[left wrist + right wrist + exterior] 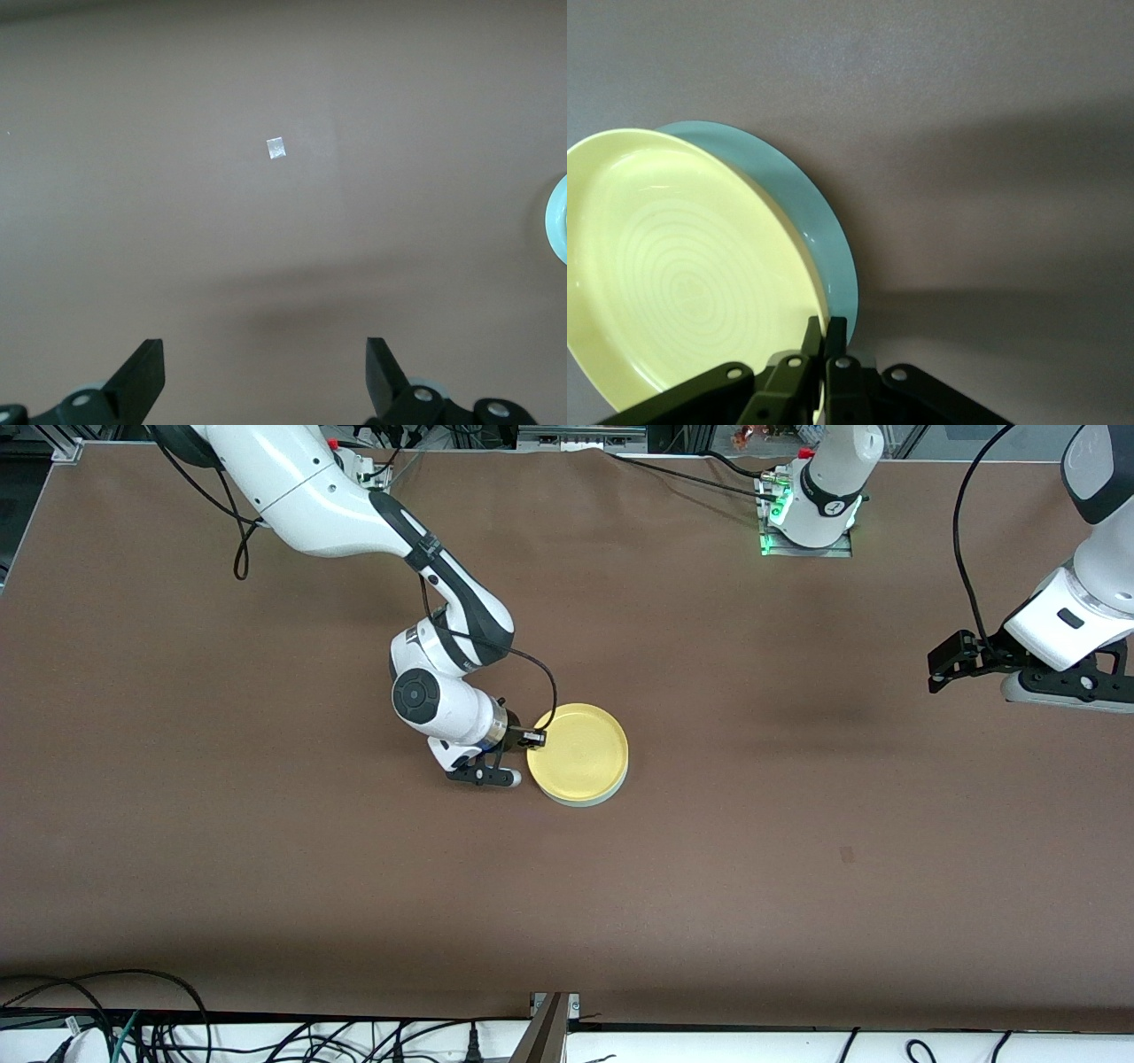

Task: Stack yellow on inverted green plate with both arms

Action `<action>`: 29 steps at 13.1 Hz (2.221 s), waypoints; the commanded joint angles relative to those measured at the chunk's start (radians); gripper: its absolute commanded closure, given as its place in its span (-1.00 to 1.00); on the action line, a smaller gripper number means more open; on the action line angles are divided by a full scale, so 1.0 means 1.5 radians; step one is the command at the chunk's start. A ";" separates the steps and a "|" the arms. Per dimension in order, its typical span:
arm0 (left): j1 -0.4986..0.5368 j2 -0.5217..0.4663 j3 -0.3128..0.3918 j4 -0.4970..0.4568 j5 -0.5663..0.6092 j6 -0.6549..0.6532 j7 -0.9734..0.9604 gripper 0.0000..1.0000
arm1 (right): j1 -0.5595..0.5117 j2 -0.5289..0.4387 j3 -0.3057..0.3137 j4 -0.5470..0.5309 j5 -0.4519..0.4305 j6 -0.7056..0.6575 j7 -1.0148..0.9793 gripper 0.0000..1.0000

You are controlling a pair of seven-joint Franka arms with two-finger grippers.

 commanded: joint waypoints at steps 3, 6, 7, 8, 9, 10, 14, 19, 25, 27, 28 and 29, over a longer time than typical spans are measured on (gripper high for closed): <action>0.006 0.004 -0.007 0.016 0.005 -0.015 0.014 -1.00 | 0.007 -0.005 -0.003 -0.005 0.002 0.003 0.001 1.00; 0.005 0.004 -0.007 0.017 0.005 -0.019 0.013 -1.00 | -0.005 -0.013 -0.004 -0.002 0.005 -0.005 -0.001 -1.00; 0.004 0.004 -0.008 0.017 0.005 -0.019 0.010 -1.00 | -0.020 -0.032 -0.010 0.002 0.005 -0.030 -0.002 -1.00; 0.000 0.004 -0.008 0.023 0.006 -0.020 0.008 -1.00 | -0.039 -0.046 -0.011 0.014 0.002 -0.072 -0.008 -1.00; -0.002 0.005 -0.010 0.030 0.007 -0.026 0.008 -1.00 | -0.066 -0.058 -0.013 0.035 0.001 -0.125 -0.013 -1.00; -0.004 0.005 -0.010 0.034 0.007 -0.039 0.007 -1.00 | -0.091 -0.070 -0.015 0.062 -0.004 -0.191 -0.022 -1.00; -0.006 0.005 -0.013 0.037 0.007 -0.042 0.007 -1.00 | -0.150 -0.099 -0.068 0.164 -0.117 -0.401 -0.129 -1.00; -0.006 0.006 -0.014 0.038 0.007 -0.042 0.007 -1.00 | -0.155 -0.182 -0.179 0.171 -0.138 -0.497 -0.233 -1.00; -0.006 0.006 -0.014 0.039 0.007 -0.042 0.007 -1.00 | -0.224 -0.301 -0.232 0.160 -0.147 -0.633 -0.355 -1.00; -0.006 0.006 -0.014 0.039 0.007 -0.042 0.007 -1.00 | -0.239 -0.349 -0.231 0.134 -0.153 -0.648 -0.358 -1.00; -0.006 0.006 -0.014 0.039 0.007 -0.042 0.008 -1.00 | -0.246 -0.373 -0.231 0.132 -0.165 -0.666 -0.358 -1.00; -0.006 0.007 -0.014 0.039 0.007 -0.042 0.008 -1.00 | -0.259 -0.405 -0.232 0.127 -0.169 -0.665 -0.355 -1.00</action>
